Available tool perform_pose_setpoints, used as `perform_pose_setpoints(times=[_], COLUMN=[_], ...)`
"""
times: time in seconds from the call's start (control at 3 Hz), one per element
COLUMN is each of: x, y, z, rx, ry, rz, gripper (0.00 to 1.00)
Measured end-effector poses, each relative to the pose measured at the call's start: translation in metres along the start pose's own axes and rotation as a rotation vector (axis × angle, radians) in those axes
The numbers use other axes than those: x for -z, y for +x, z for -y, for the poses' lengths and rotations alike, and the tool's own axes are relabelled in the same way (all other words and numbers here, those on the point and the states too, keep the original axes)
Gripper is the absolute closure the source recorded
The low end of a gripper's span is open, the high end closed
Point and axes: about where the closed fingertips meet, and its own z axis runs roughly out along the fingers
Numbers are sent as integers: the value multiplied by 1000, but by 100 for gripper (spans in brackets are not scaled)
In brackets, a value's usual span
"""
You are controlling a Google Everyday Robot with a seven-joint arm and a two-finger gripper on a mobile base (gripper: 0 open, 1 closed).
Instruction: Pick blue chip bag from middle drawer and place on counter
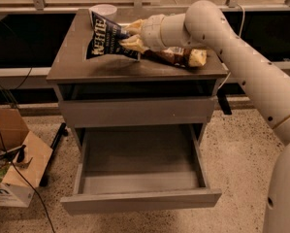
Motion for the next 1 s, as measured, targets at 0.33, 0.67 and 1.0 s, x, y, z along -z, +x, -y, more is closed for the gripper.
perform_pose_setpoints(times=[0.33, 0.67, 1.0], x=[-3, -5, -5], y=[-1, -2, -2], z=[-2, -3, -3], rx=[0, 0, 0], ry=[-4, -7, -7], rz=[2, 4, 4], gripper=[11, 0, 0])
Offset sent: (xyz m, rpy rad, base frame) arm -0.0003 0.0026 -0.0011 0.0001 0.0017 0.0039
